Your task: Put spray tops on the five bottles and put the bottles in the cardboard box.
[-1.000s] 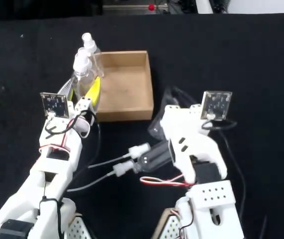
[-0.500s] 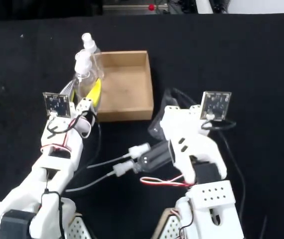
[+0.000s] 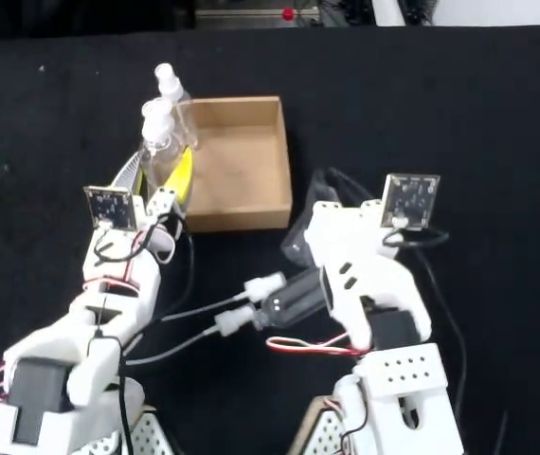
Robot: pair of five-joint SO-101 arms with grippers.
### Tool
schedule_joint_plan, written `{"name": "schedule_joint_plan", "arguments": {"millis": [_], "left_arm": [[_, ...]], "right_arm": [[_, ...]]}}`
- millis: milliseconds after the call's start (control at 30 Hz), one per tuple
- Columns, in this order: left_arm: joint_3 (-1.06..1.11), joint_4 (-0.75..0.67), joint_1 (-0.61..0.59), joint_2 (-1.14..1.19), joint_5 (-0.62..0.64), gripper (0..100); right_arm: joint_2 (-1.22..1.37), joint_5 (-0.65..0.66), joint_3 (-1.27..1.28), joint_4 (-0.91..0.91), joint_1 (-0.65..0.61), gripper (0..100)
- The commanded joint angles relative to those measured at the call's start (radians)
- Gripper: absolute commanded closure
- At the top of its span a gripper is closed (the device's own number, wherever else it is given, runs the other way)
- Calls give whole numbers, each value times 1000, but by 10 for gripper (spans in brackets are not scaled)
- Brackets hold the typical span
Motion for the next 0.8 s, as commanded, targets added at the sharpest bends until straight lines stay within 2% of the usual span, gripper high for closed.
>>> {"name": "schedule_joint_plan", "arguments": {"millis": [0, 767], "left_arm": [[-54, -43, 5, 31, -2, 970], [-91, -43, 7, 141, -2, 970]], "right_arm": [[-15, 11, -4, -37, 18, 959], [-15, 11, -4, -38, 20, 959]]}}
